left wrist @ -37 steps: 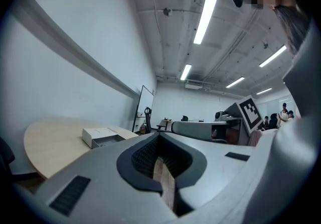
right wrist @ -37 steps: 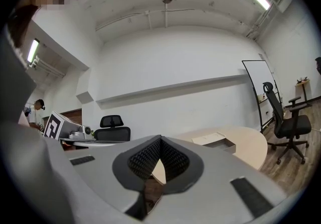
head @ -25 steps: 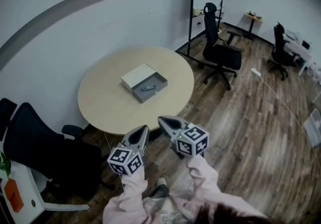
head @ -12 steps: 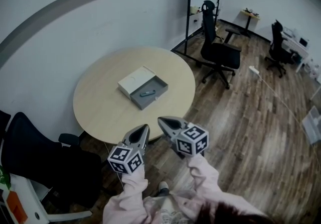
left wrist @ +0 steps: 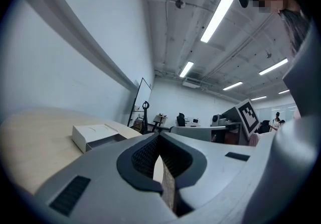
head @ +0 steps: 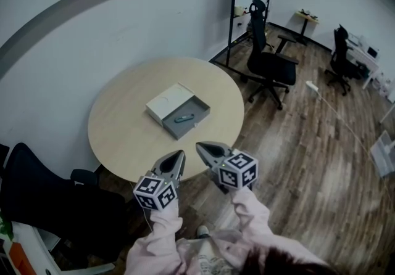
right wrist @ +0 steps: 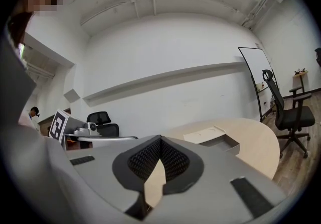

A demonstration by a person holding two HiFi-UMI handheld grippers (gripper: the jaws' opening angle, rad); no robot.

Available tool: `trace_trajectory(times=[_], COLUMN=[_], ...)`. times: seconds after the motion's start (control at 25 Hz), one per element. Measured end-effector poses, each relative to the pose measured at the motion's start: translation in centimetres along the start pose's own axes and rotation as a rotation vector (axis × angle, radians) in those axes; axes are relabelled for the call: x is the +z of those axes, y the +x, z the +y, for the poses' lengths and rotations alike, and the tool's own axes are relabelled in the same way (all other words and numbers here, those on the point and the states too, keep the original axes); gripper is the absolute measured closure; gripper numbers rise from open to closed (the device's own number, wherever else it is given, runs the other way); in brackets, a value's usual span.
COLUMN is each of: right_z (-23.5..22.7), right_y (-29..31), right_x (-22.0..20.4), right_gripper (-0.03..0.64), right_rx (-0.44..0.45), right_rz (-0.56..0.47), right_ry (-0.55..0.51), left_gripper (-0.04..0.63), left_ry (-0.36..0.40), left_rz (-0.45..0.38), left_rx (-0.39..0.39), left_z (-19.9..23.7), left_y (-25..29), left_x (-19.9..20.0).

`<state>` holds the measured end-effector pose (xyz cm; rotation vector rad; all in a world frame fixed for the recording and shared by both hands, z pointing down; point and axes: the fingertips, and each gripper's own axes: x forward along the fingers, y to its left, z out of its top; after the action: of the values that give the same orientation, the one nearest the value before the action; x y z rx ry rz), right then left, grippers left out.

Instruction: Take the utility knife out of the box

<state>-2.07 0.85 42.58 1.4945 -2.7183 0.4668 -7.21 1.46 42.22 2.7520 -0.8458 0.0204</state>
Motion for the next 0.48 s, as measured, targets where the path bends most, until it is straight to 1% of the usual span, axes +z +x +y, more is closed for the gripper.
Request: trace_trajectory(times=[0.36,0.48], right_z=[-1.5,-1.8], right_y=[1.5,1.7], right_x=[-0.8,-0.8], right_gripper=[0.62,0.62], right_rx=[-0.03,-0.034], right_rz=[0.004,0.011], right_ry=[0.024,0.025], left_gripper=[0.588,0.588], left_ry=[-0.01,-0.012], left_rz=[0.02,0.016], left_rx=[-0.033,-0.033], left_z=[1.4,1.8], left_y=[1.8,2.0], left_x=[-0.6,-0.2])
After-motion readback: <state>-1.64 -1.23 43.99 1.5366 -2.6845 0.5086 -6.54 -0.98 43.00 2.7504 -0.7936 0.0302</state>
